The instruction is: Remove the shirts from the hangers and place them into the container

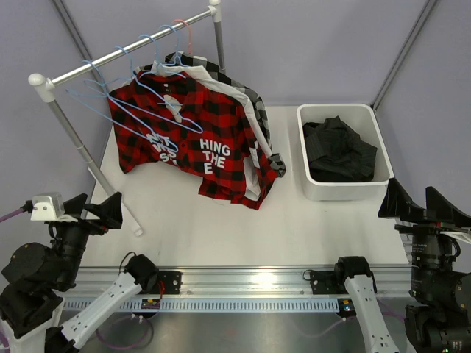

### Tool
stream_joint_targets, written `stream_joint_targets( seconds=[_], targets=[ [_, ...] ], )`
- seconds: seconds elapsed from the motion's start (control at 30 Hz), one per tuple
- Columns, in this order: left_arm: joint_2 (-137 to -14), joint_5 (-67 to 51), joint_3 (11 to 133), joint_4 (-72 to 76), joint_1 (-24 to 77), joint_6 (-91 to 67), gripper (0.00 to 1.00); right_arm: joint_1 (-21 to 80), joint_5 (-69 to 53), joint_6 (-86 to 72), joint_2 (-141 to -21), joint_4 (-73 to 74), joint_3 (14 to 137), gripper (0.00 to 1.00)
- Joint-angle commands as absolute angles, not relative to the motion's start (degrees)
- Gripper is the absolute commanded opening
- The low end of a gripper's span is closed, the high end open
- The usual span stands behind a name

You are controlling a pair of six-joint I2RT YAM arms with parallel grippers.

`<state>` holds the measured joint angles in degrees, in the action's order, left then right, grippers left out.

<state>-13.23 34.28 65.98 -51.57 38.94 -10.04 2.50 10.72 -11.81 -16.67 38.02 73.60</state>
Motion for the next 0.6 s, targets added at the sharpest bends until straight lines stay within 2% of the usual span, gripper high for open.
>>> stream_joint_targets(
  seconds=[0.0,0.57],
  targets=[
    [-10.3,36.8,67.1,-52.8,38.8,-9.0,0.99,2.7,8.9,-9.7,-14.8,39.5,72.3,0.99],
    [-6.2,37.8,65.0,-54.6,38.8,-10.2,0.99,2.8,7.1,-9.3,-12.4,39.7,69.8,1.0]
  ],
)
